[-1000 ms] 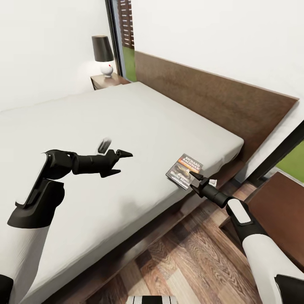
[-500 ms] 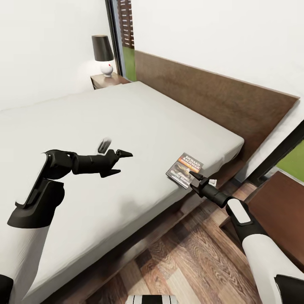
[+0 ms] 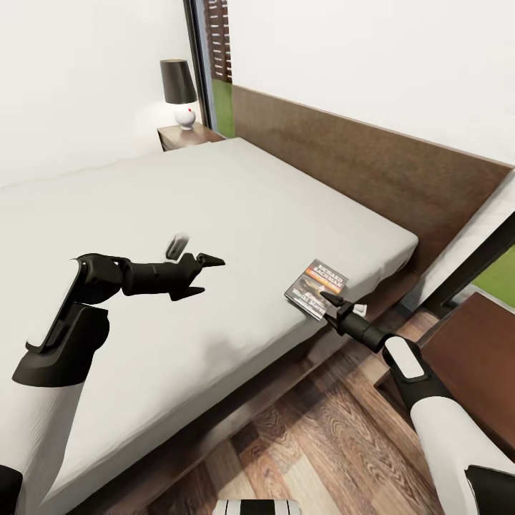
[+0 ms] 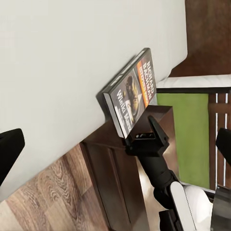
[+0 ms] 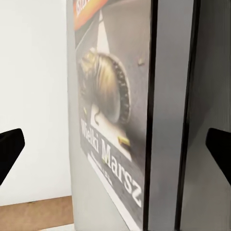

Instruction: In the bedroom, move the book from the bed onto either nightstand, and place the two sandals side by side next to the bed.

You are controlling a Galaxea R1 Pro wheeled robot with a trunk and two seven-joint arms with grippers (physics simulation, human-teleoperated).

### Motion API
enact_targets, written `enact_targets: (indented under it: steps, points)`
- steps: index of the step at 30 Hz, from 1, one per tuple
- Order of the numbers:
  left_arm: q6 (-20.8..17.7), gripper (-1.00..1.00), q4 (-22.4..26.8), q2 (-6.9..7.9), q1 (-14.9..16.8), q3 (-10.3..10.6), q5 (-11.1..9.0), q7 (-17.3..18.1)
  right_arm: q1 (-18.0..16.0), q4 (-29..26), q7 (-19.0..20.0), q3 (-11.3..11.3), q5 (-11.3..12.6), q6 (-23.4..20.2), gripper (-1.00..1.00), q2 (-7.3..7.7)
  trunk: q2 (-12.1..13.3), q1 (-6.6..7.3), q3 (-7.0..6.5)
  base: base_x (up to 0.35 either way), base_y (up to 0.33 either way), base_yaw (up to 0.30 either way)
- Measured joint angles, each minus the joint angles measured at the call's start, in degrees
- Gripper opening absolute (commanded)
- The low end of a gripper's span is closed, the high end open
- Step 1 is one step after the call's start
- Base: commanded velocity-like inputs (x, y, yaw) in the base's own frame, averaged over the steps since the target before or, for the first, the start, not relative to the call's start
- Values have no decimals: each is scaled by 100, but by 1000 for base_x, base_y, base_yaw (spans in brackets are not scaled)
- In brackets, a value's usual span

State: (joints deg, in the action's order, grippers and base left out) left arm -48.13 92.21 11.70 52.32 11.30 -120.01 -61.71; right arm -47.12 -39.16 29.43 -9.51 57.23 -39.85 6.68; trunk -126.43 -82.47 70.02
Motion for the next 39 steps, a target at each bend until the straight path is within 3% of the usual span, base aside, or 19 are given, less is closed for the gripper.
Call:
enact_targets:
  steps: [9, 11, 17, 22, 23, 25, 39]
  points:
    - [-1, 100, -3, -2, 1, 2, 1, 4, -2, -6, 26, 2, 122, 181, 100, -20, 0, 0, -1, 0, 0, 19]
    - [0, 100, 0, 0, -1, 0, 0, 2, 10, -3, 18, 3, 20, 189, 100, 11, 0, 0, 0, 0, 0, 89]
    - [0, 100, 0, 0, 0, 2, -1, 2, 48, -3, 26, 13, 44, 188, 100, 132, 0, 0, -1, 0, 0, 96]
    - [-1, 100, -1, -1, 0, 7, 1, 2, 55, -3, 30, 13, 49, 200, 100, 134, 0, 0, -1, 0, 0, 26]
    - [-1, 100, -1, -1, 0, 8, 1, 2, 55, -3, 31, 13, 48, 200, -100, 134, 0, 0, -1, 0, 0, 13]
    - [-2, 100, -5, -3, 2, 10, 2, 5, 4, -5, 27, 10, 128, 228, -100, -23, 1, -1, -1, 0, 0, 9]
    - [-2, 100, -4, -3, 1, 11, 2, 5, 5, -10, 30, 9, 145, 226, -100, -17, 1, -1, -1, 0, 0, 2]
